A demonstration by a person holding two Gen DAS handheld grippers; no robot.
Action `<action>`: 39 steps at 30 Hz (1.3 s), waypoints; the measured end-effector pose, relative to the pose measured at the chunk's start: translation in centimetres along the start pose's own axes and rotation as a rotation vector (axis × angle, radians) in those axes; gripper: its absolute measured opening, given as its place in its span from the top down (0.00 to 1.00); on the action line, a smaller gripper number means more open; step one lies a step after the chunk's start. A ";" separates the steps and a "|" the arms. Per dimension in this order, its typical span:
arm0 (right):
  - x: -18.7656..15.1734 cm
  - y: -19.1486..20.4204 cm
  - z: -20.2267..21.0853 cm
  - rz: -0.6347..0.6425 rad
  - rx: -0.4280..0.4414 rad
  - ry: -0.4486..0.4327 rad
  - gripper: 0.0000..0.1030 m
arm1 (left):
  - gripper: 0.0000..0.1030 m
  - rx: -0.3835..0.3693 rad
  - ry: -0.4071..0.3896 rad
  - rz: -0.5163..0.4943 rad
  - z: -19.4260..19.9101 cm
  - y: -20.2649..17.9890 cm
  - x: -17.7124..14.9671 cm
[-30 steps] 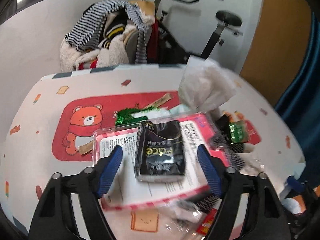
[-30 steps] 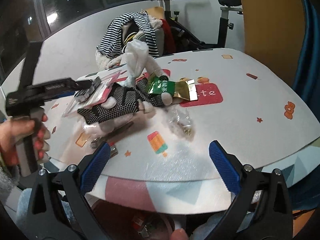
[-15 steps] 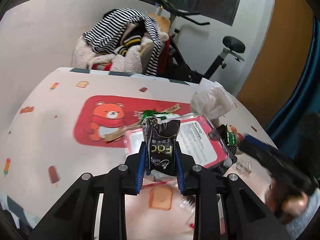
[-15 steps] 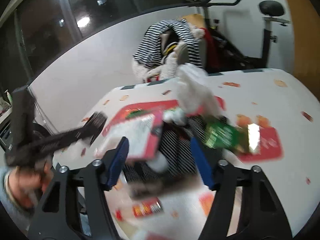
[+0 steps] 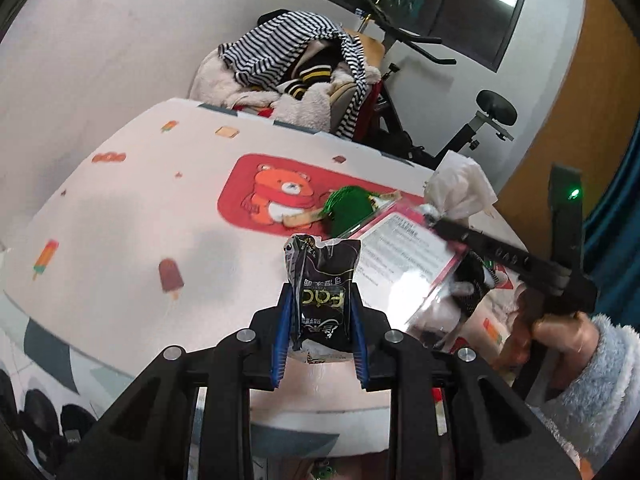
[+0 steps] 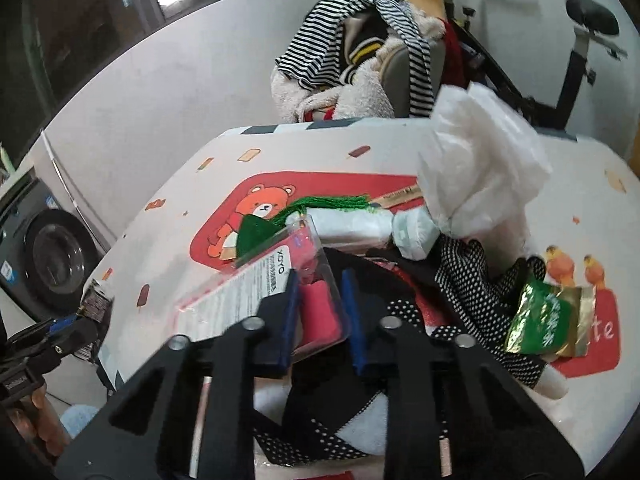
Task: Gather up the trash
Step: 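Grasp the black packet with the left tool while the right tool grasps the pink blister card, then lower both held items over the brown bin and open both tools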
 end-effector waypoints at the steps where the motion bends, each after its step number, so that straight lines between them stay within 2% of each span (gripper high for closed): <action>1: 0.1 0.1 0.5 0.002 -0.003 -0.009 0.88 | 0.75 -0.004 0.002 0.005 0.1 0.1 -0.3; 7: 1.0 1.9 5.4 0.058 -0.029 -0.136 0.90 | 0.75 -0.023 0.004 -0.002 0.8 -0.7 -1.7; 13: 1.1 3.0 10.8 0.072 -0.003 -0.245 0.90 | 0.75 -0.055 -0.001 -0.016 2.4 -1.9 -2.8; 16: 0.5 4.0 13.9 0.102 0.014 -0.291 0.90 | 0.75 -0.063 -0.009 -0.027 3.3 -2.5 -3.2; 21: -1.8 5.0 17.9 0.124 0.039 -0.318 0.90 | 0.75 -0.076 -0.022 -0.035 5.3 -3.2 -4.1; 25: -4.2 5.6 19.7 0.136 0.065 -0.295 0.90 | 0.75 -0.077 -0.026 -0.047 6.8 -3.7 -4.9; 29: -8.3 6.4 20.3 0.164 0.087 -0.219 0.90 | 0.75 -0.080 -0.030 -0.063 8.4 -4.2 -6.1; 39: -17.4 5.7 16.3 0.157 0.061 0.006 0.90 | 0.75 -0.085 0.002 -0.103 9.4 -5.1 -9.2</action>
Point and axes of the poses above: each gripper's, at about its wrist camera, not at the fingertips, and z roughly against the way its jaws point, y to its left, x to its top, the point moved 5 cm from there along -z, roughly the way its jaws point, and after that the axes turned 5 degrees about y, right-handed, at the moved point
